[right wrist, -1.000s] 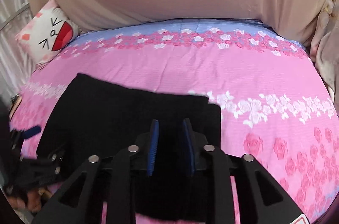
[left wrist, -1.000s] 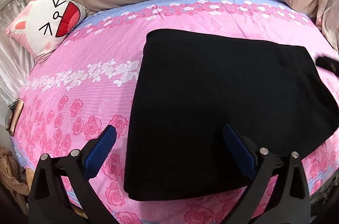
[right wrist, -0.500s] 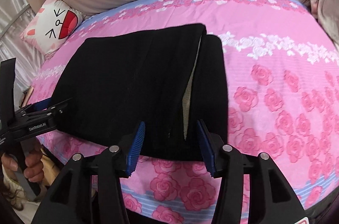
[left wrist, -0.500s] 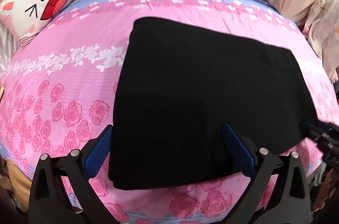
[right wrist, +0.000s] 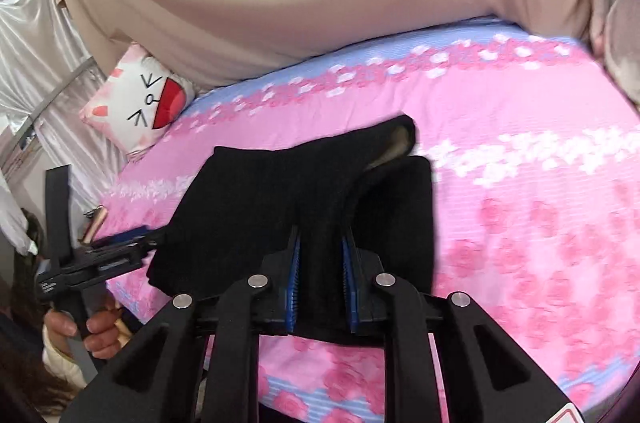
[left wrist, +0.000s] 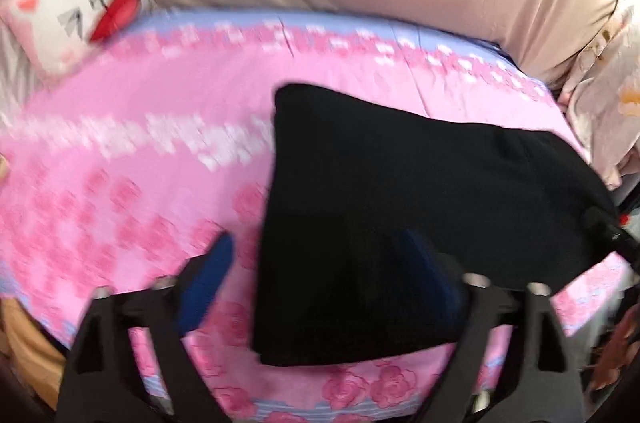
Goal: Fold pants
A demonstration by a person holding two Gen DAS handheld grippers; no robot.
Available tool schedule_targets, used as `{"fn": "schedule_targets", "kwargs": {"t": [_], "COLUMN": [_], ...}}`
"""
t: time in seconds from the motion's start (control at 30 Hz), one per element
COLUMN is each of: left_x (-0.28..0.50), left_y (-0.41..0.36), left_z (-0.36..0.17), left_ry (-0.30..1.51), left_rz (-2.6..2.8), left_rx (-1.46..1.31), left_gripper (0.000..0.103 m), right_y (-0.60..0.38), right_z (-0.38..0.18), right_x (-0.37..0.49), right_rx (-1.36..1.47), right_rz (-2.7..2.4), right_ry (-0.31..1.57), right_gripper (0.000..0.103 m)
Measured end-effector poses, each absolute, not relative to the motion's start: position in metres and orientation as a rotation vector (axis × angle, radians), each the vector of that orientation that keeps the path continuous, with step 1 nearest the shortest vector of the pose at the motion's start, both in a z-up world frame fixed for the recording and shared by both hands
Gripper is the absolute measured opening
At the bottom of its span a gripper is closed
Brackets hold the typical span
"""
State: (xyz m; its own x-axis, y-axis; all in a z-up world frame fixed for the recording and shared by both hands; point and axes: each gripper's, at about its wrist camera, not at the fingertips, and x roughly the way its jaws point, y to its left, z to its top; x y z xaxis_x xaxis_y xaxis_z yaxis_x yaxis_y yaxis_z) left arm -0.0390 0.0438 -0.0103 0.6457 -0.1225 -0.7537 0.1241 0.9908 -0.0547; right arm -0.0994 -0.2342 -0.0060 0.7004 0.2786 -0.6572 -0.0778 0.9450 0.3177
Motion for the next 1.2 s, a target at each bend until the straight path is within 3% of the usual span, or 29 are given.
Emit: {"fn": "schedule_targets", "kwargs": {"t": [0.03, 0.1, 0.2, 0.23, 0.27, 0.3, 0.7, 0.9, 1.03, 1.2], "left_x": [-0.040, -0.036, -0.038, -0.040, -0.042, -0.042, -0.030, -0.022, -0.013, 0.004], "left_y": [0.041, 0.035, 0.034, 0.036, 0.037, 0.040, 0.048, 0.052, 0.053, 0.047], "left_z": [-0.012, -0.025, -0.030, -0.029, -0.029, -0.028, -0.052, -0.071, -0.072, -0.074], "left_ry": [0.848, 0.880, 0.908, 0.900, 0.894, 0.893, 1.033, 1.132, 1.167, 1.165], "left_rz": [-0.119, -0.089, -0.091, -0.080, -0.068, -0.056, -0.133, -0.251, -0.316, -0.318], "left_rx": [0.032, 0.073, 0.058, 0.060, 0.061, 0.057, -0.042, -0.190, -0.278, -0.284], "left_gripper": [0.095, 0.095, 0.095, 0.095, 0.095, 0.096, 0.098, 0.098, 0.098, 0.098], "right_y": [-0.236, -0.240, -0.252, -0.254, -0.254, -0.253, -0.249, -0.259, -0.257, -0.253], "right_z": [-0.020, -0.061, -0.058, -0.052, -0.045, -0.042, -0.066, -0.080, -0.080, -0.087], "right_x": [-0.094, -0.080, -0.092, -0.096, -0.102, -0.105, -0.094, -0.093, -0.087, -0.070], "right_rx": [0.239, 0.204, 0.311, 0.305, 0.289, 0.270, 0.312, 0.478, 0.525, 0.539], "right_rz": [0.168, 0.090, 0.089, 0.068, 0.038, 0.026, 0.053, 0.115, 0.143, 0.133], "right_ry": [0.824, 0.948, 0.906, 0.891, 0.863, 0.859, 0.934, 0.964, 0.963, 0.972], "right_gripper": [0.022, 0.041, 0.049, 0.054, 0.067, 0.069, 0.075, 0.076, 0.085, 0.087]}}
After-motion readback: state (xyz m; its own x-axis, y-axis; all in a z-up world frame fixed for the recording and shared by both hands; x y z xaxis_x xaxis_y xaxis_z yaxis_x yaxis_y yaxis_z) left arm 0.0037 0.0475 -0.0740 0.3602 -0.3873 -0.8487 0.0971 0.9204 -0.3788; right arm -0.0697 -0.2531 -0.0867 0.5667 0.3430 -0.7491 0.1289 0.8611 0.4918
